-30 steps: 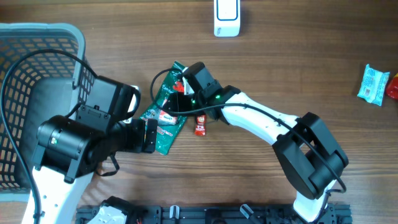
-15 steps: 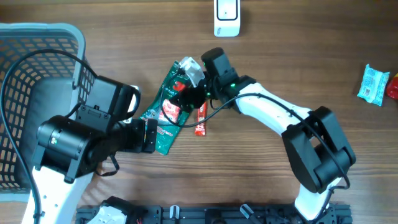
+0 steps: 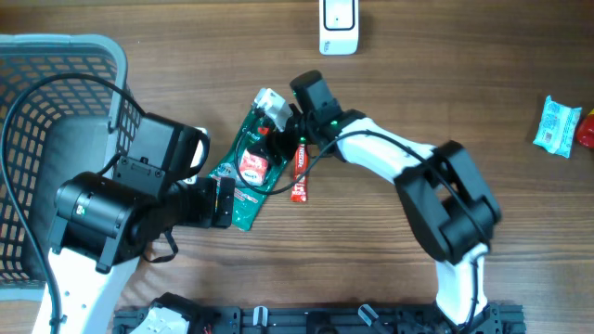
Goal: Scan the item barcode
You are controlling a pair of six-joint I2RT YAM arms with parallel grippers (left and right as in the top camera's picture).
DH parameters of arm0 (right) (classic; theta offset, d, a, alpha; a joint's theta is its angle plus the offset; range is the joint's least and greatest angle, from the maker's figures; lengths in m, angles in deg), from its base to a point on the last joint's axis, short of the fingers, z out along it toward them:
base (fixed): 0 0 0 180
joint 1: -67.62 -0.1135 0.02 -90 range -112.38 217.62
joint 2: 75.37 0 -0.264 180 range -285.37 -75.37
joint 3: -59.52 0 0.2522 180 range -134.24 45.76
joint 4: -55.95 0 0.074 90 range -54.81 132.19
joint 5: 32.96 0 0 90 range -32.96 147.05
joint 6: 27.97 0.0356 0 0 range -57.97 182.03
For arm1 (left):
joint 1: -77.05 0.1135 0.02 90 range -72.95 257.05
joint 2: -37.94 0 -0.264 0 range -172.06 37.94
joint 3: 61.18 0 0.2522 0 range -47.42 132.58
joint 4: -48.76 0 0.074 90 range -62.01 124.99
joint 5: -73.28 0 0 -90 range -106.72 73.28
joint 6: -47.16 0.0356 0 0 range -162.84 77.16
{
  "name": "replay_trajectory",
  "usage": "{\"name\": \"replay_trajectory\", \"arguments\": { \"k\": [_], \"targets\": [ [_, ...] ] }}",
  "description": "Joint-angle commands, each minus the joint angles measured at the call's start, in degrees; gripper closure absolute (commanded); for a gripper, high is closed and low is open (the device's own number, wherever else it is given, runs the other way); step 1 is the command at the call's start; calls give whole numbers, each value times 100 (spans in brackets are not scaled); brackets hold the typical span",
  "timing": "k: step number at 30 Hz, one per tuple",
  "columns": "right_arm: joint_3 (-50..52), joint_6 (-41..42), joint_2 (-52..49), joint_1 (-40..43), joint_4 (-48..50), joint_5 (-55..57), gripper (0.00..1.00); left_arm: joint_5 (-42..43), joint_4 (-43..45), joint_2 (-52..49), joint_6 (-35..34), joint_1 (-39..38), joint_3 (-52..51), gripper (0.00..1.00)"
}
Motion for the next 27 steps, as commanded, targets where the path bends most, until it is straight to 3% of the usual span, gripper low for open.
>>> {"name": "replay_trajectory", "arguments": {
  "k": [1,13,19,23,25,27],
  "targets": [
    [-212,-107,-216,-96,-122,-33,25,48,13,37,-55,22,26,0],
    [-210,-273,-269,-330,-535,262,30,48,13,37,-55,22,26,0],
    [-210,-260,-269,-428,-535,588,60,48,13,37,-55,22,26,0],
    [-282,258,-251,-354,-586,817,88,48,13,37,-52,22,26,0],
    [-452,581,-199,-282,-793,1043,96,48,13,37,-55,22,26,0],
    [-776,1036,-52,-184,-1263,1248,96,48,13,37,-55,22,26,0]
  ]
}}
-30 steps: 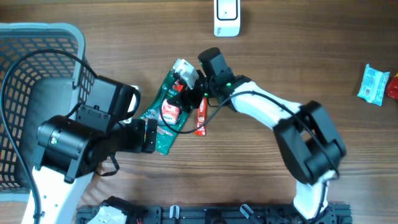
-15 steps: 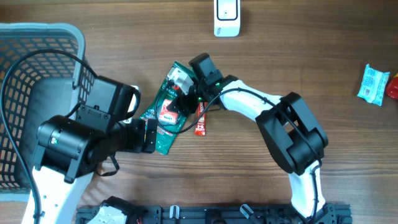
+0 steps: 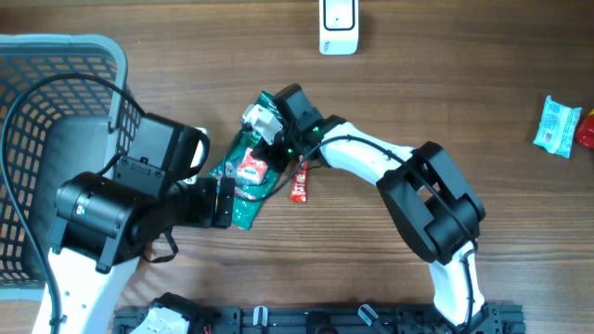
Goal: Scan the item barcode
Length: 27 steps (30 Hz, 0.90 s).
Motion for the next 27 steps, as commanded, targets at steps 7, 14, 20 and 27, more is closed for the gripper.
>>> {"name": "replay_trajectory", "arguments": {
  "k": [7,14,20,27],
  "targets": [
    [-1180,2848,1064,522,-1908,903,96,46,13,37,-55,22,26,0],
    [-1180,5663,2378,807,-3991,1082,96,46,13,37,-55,22,26,0],
    [-1178,7681,3292,713,-6201,2275,96,46,13,37,-52,22,26,0],
    [-1115,8122,3716,673,-7075,2227,96,46,13,37,-55,22,26,0]
  ]
}}
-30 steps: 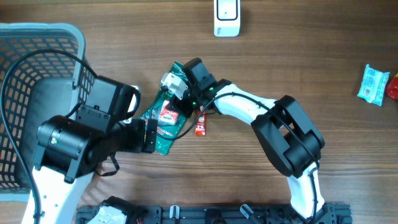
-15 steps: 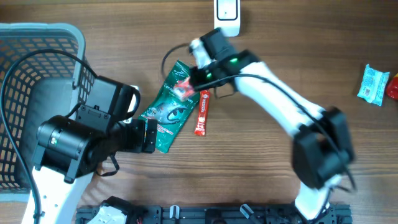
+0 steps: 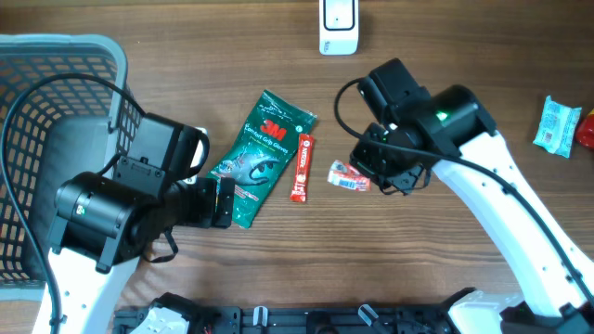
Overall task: Scan the item barcode
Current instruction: 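Lift the red packet and hold it at the scanner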
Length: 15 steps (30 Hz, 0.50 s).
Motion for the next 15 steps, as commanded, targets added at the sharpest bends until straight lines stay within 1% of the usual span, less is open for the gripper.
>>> {"name": "replay_trajectory", "arguments": {
  "k": [1,6,12,15],
  "targets": [
    [22,518,153,-76,-28,151,96,48,13,37,-55,22,26,0],
    [22,647,157,-83,22,22,96,48,13,37,-55,22,26,0],
    [22,1029,157,-87,52,9,96,48,15,37,-55,22,26,0],
    [22,1019,157,-87,133,7,96,48,15,37,-55,22,26,0]
  ]
}}
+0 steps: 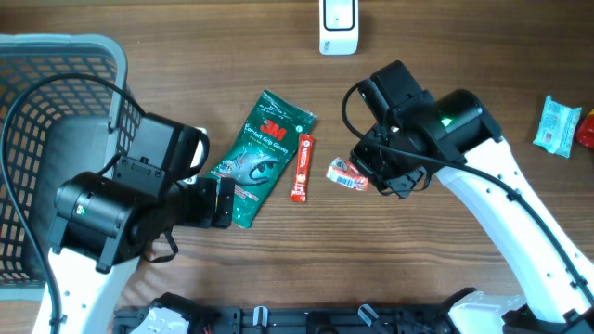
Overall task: Scan the item barcode
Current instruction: 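Lift the red packet and hold it at the scanner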
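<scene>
A small red and white packet hangs over the table's middle, sticking out leftward from under my right gripper, which is shut on its right end. The white scanner stands at the far edge, well beyond the packet. A green 3M packet lies flat left of centre, with a thin red stick packet beside it. My left gripper rests at the green packet's lower end. Its jaws are hidden by the wrist body.
A grey mesh basket fills the left side, partly under the left arm. A light blue packet and a red item lie at the far right edge.
My right gripper and the small packet have shifted a little to the left. The left arm, the green packet and the red stick have not moved.
My right gripper was first down on the small red and white packet lying on top of the green packet. It then stood further left over the green packet. After that it held the small packet clear to the right of the red stick, where it still is.
</scene>
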You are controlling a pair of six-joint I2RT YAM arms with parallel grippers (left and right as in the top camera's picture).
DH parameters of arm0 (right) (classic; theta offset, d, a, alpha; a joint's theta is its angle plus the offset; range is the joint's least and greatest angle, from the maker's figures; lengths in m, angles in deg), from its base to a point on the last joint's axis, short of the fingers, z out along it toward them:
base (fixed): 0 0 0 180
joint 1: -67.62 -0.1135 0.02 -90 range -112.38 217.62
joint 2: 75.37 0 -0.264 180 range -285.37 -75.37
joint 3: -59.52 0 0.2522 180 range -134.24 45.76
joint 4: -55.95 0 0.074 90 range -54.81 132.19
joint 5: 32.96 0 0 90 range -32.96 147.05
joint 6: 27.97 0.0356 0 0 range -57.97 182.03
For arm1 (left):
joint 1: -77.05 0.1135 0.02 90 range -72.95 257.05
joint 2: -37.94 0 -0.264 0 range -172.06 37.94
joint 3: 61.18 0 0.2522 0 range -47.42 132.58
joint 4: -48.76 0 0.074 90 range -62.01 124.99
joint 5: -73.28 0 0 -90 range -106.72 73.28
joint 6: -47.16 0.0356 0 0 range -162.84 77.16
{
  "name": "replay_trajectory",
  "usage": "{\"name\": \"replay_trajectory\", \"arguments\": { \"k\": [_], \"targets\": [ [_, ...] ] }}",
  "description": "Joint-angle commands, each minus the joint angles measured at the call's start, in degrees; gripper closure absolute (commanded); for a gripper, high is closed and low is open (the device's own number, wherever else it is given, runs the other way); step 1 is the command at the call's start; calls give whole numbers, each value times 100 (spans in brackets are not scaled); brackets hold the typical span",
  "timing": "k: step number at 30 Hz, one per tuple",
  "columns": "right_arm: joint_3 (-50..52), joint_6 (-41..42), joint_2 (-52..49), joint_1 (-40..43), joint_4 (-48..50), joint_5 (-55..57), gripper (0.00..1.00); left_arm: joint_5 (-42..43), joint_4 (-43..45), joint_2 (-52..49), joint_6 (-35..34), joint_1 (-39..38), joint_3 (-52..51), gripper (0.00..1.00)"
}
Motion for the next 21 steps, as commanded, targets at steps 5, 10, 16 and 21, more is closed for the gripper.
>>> {"name": "replay_trajectory", "arguments": {
  "k": [5,10,16,21],
  "targets": [
    [22,201,70,-26,144,11,96,46,13,37,-55,22,26,0],
    [22,4,70,-26,321,20,96,46,13,37,-55,22,26,0],
    [22,-94,70,-26,348,166,96,46,13,37,-55,22,26,0],
    [22,-92,70,-26,378,188,96,46,13,37,-55,22,26,0]
  ]
}}
